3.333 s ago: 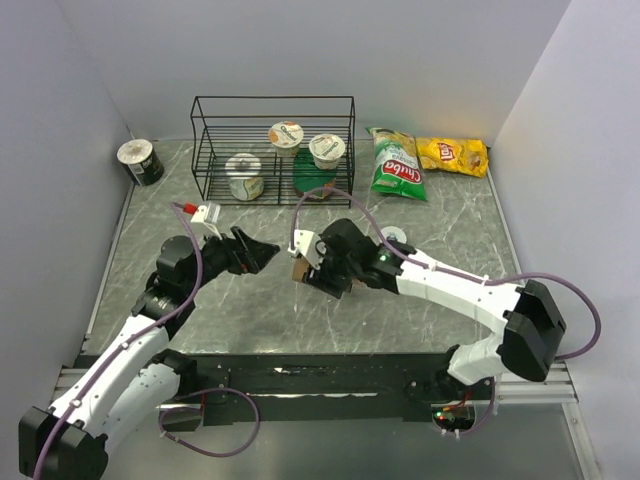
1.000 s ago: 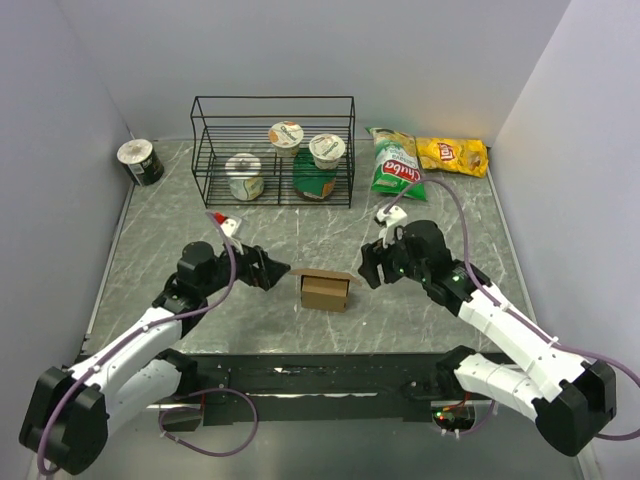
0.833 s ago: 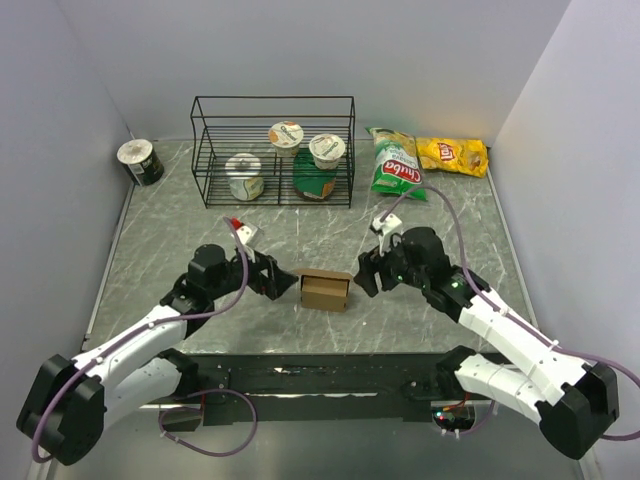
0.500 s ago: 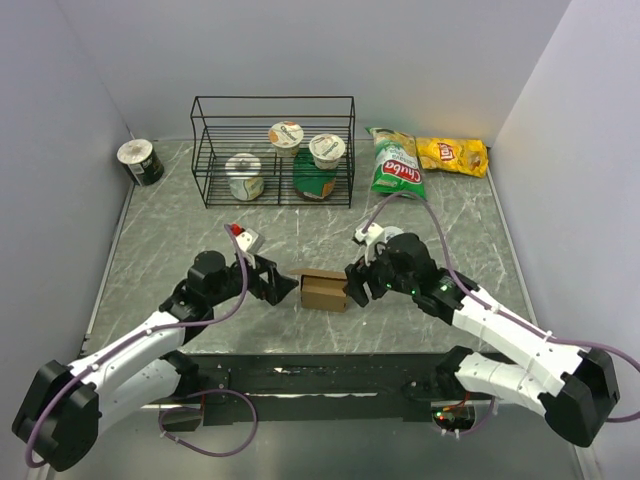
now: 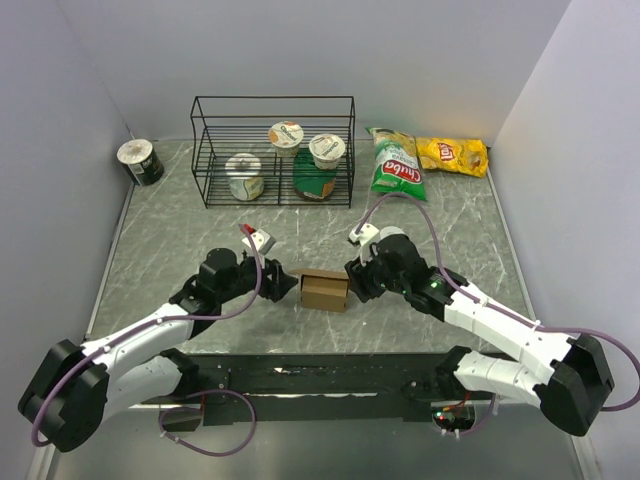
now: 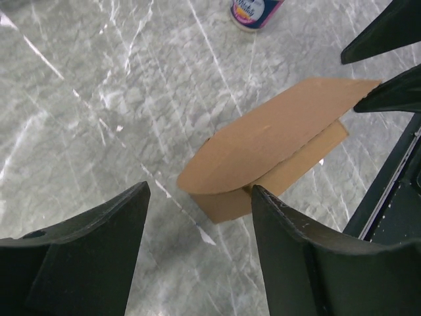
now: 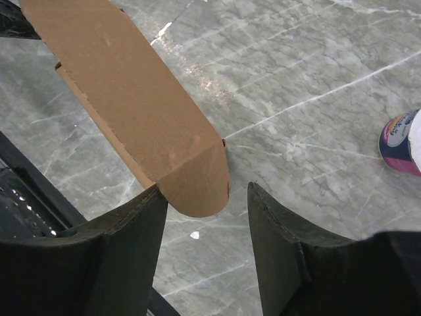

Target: Fold the paper box

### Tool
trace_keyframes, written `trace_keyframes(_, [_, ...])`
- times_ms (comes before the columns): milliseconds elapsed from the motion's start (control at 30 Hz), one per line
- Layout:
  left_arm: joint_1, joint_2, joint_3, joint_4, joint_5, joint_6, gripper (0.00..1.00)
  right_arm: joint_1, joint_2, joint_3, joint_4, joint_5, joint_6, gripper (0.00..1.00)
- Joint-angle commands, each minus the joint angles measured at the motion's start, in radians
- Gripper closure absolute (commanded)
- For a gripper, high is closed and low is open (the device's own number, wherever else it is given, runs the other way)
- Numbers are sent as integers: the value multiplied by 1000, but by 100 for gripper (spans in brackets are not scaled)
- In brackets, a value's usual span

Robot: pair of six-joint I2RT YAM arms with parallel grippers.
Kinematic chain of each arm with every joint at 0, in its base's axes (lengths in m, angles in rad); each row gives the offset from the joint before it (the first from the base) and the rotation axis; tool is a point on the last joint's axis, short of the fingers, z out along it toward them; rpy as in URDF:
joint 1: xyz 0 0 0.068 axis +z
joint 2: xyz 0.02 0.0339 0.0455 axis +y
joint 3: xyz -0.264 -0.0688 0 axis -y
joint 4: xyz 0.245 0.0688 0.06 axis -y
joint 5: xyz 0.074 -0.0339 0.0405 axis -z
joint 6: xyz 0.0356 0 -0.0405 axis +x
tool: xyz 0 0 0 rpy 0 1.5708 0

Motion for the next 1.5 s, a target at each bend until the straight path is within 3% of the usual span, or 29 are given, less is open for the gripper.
trace_keyframes(0, [-37, -1, 55, 41, -69, 43, 32, 13, 10, 36, -6, 45, -2, 43])
trace_keyframes(167, [-56, 16, 72, 33, -81, 63, 39, 16, 22, 44, -10, 47, -2, 48])
trace_keyframes(700, [-113, 73, 113, 23, -149, 40, 74, 41, 52, 84, -34, 76, 25, 68])
trace_keyframes(933, [-137, 93, 131, 26, -168, -6, 82, 64, 72, 104, -42, 120, 39, 86])
trace_keyframes(1100, [-160, 132, 173, 0, -213, -79, 91, 93, 99, 128, -53, 165, 48, 91])
trace_keyframes(1467, [-192, 183, 237, -83, -274, -185, 98, 143, 131, 139, -53, 243, 56, 100])
